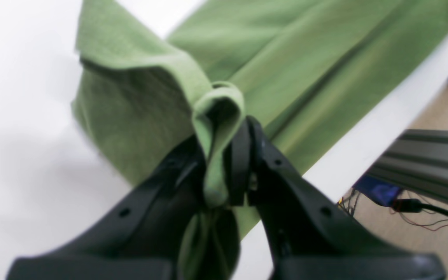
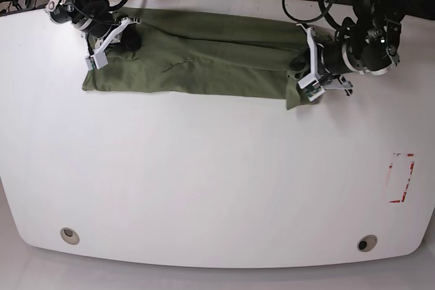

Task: Fold the T-shirt properly
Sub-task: 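Fold the shirt end held by the left gripper over toward the middle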

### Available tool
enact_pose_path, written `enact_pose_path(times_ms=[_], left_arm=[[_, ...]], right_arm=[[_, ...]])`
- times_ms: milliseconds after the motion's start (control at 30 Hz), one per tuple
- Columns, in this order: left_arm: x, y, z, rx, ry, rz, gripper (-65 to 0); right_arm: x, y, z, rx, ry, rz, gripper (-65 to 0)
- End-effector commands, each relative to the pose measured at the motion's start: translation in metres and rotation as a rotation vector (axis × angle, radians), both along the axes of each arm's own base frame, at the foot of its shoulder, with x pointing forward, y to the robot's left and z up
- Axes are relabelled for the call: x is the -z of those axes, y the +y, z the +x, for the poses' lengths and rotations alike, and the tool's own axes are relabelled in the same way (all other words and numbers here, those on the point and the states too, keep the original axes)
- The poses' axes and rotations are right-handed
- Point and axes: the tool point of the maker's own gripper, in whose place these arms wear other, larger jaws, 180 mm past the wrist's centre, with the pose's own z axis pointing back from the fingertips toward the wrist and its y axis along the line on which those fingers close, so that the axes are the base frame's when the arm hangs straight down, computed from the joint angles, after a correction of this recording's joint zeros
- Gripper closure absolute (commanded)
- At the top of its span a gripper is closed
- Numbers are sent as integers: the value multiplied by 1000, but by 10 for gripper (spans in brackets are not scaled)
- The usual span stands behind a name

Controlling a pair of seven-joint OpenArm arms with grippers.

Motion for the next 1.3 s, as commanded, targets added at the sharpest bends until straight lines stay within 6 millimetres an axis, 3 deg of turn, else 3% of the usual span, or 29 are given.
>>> enact_pose_path(times_ms=[0, 233, 533, 667, 833, 1033, 1167, 1267], left_arm=[[-13, -26, 4, 57, -40, -69, -33], [-17, -66, -1, 165, -43, -112, -35], [-13, -78, -7, 211, -24, -117, -39], [-13, -83, -9, 232, -21, -119, -118], [-16, -102, -17, 292, -23, -139, -271], [-31, -133, -15, 322, -37, -169, -300], [-39, -118, 9, 258, -71, -135, -300], [-43, -87, 33, 136, -100, -114, -299]], right_arm=[[5, -8, -6, -12, 38, -46, -24], [4, -7, -6, -12, 36, -44, -24], [4, -7, -6, -12, 33, -45, -24], [4, -7, -5, -11, 34, -44, -24], [3, -7, -4, -14, 29, -46, -24], [2, -8, -3, -15, 26, -49, -24], [0, -8, 1, -15, 17, -50, -24], [0, -8, 1, -15, 17, -50, -24]])
